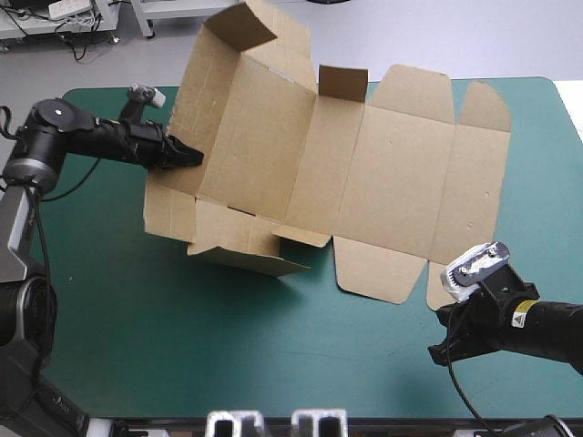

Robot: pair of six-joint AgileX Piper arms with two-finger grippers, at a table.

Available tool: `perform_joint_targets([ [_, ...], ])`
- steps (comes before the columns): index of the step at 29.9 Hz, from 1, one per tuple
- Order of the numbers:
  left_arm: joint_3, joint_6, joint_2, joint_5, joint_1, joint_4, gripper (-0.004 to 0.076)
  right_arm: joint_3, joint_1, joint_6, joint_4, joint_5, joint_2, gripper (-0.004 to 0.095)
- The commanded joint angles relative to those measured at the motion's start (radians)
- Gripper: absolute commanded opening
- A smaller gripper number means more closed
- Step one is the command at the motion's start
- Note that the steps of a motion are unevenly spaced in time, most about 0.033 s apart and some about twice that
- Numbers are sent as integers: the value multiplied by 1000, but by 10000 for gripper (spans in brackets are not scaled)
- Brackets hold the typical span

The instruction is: Fold the box

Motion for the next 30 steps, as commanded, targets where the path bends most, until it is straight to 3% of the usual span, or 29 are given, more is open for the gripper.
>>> perform_joint_targets([
  [1, -139, -37, -70, 73, -11, 0, -10, -35, -2, 22, 30, -74, -2, -19],
  [7, -277, -78, -73, 73, -107, 105, -10, -104, -2, 27, 21, -131, 0, -19],
  [12, -290, 65, -125, 73, -279, 212, -10, -195, -2, 27, 21, -159, 10, -19],
  [21, -247, 75, -250, 73, -684, 748, -10, -375, -2, 38, 17, -143, 131, -19],
  [27, -193, 8, -293, 47, -739, 917, -10, -578, -2, 27, 63, -92, 257, -19],
  [30, -139, -16, -308, -24, -739, 957, -10, -701, -2, 12, 87, -74, 298, -19],
])
